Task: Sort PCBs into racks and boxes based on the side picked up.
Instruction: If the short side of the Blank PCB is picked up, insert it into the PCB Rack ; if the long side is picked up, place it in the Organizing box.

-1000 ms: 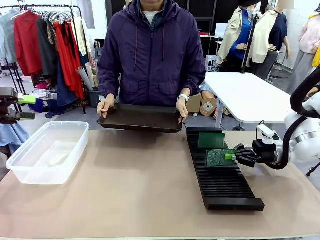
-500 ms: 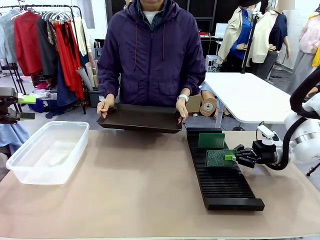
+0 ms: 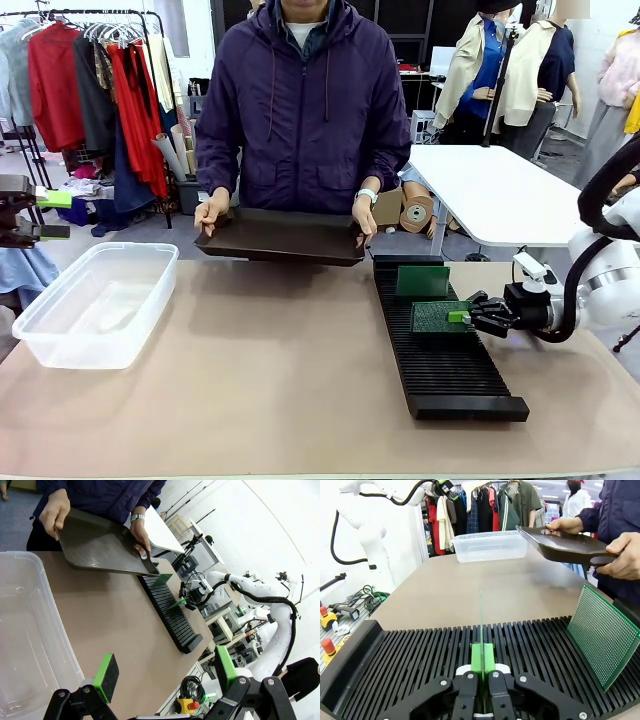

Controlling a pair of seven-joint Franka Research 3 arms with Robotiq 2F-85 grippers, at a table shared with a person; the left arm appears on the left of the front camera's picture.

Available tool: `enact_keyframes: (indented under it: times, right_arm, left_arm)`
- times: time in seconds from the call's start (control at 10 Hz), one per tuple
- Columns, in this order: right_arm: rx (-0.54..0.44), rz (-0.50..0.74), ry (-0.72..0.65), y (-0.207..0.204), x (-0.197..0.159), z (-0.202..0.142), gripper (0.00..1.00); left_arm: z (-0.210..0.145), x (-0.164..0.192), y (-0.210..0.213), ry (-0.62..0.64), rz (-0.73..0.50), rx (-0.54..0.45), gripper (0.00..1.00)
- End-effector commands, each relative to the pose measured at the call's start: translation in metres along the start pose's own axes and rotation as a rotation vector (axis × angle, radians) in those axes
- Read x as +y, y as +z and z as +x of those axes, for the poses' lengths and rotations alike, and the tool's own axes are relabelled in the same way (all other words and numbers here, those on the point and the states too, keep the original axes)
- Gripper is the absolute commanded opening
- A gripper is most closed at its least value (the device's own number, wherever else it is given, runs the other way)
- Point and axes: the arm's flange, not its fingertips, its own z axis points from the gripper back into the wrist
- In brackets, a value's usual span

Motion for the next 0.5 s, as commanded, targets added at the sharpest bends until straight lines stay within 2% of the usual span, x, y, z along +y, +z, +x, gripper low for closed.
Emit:
enact_keyframes:
  times: [0.0, 0.2, 0.4]
  right_arm:
    - [0.005, -0.023, 0.020, -0.0058, -0.0012, 0.0014, 0.00]
    - [0.021, -0.005, -0.031, -0.0071, -0.0021, 0.0000, 0.00]
    - [0.000, 0.000, 0.000, -0.0003, -0.0001, 0.0000, 0.00]
  left_arm:
    - [-0.0005, -0.0014, 0.0011, -0.001, -0.012, -0.006, 1.00]
    - [-0.0005, -0.0014, 0.0011, -0.001, -0.012, -0.006, 1.00]
    - [-0.0005, -0.0014, 0.0011, -0.001, -0.012, -0.006, 1.00]
